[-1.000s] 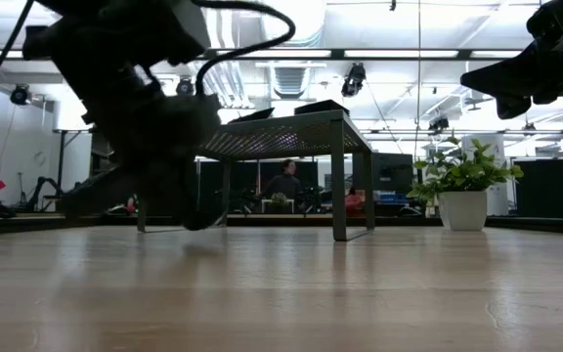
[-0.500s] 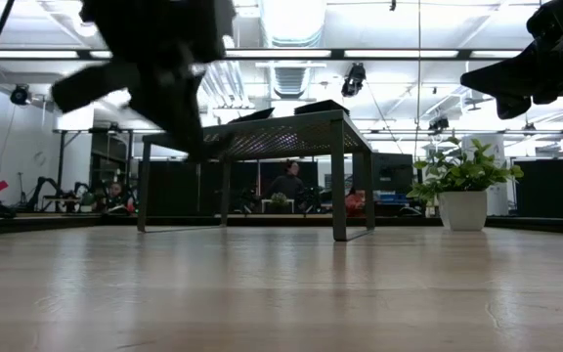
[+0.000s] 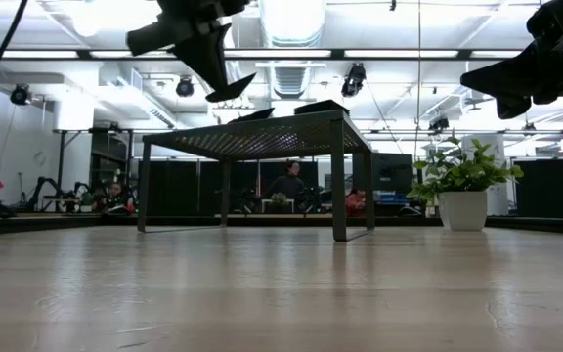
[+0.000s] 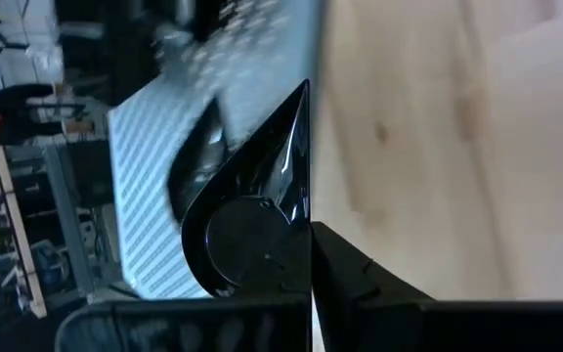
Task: Pick & Place Mini shaped plates
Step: Stack the drop shaped plate into the drop shaped plate on the shelf
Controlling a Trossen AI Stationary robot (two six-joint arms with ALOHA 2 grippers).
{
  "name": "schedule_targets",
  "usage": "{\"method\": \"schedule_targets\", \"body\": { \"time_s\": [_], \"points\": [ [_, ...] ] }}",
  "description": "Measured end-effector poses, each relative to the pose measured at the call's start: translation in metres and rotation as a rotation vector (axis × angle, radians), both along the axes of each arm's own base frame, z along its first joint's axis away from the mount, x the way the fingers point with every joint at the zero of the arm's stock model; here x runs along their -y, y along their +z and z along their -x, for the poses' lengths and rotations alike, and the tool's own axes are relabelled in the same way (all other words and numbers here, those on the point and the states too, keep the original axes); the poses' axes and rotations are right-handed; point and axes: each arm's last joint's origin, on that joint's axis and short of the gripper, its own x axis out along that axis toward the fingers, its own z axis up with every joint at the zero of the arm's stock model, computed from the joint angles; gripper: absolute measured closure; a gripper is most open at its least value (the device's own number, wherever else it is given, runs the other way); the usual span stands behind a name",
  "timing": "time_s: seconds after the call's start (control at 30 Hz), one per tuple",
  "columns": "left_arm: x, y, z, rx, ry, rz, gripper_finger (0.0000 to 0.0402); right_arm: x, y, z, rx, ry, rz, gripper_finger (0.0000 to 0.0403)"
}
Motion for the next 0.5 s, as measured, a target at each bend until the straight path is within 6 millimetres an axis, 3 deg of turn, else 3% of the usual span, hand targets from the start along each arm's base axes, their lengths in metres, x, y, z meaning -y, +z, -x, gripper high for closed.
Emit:
{"method": "schedule_targets", "body": {
  "time_s": [0.3, 0.43, 0.5],
  "points": [
    [-0.059, 0.011, -0.005, 0.06, 0.107, 0.024, 0.0401, 0.0, 0.0, 0.0, 0.0, 0.0, -0.001, 0.0394],
    [-0.073, 0.006, -0.01, 0.066, 0.064, 0.149, 0.0401, 0.0, 0.0, 0.0, 0.0, 0.0, -0.001, 0.0394],
    [-0.076, 0.003, -0.01, 0.061, 0.078, 0.123, 0.0401, 0.0, 0.0, 0.0, 0.001, 0.0, -0.001, 0.0394]
  ]
}}
